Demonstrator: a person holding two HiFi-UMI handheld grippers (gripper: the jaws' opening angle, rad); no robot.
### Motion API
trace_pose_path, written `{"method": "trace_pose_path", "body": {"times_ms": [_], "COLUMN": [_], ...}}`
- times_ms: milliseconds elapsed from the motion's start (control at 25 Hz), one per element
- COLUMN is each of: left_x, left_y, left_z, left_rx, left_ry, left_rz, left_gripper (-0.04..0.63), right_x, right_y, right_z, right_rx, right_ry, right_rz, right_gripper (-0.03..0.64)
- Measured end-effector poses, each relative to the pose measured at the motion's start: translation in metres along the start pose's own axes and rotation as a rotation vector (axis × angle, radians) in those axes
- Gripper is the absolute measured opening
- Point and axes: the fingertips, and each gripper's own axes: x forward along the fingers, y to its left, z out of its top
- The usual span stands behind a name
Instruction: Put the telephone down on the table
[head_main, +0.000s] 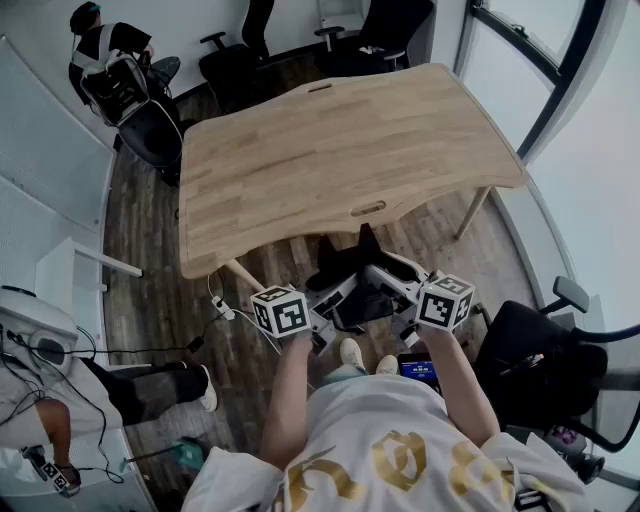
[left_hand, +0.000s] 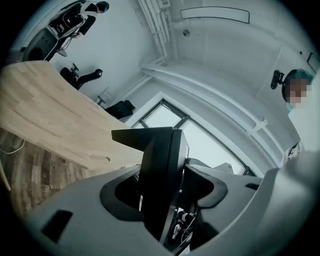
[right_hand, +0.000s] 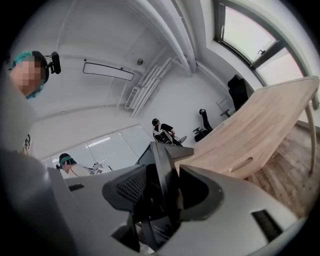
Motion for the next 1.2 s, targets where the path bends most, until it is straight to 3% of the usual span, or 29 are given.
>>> {"method": "trace_pose_path", "body": {"times_ms": [840,1200], "left_x": [-0.008,0.007], "left_y": [-0.019,-0.016], "left_z": [0.004,0.002], "left_rx": [0.036,0.041], "left_ry": [-0.033,-0.027], "left_rz": [0.082,0.056], "left_gripper": [0.239,0.238], "right_x": [-0.006,-0.011], "right_y": [0.016,0.003], "right_z": [0.007,0.011], "right_rx": [0.032,0.026], "right_ry": [0.015,0.006], "right_rz": [0.088,0.070], "right_gripper": [0.189,0.189]}}
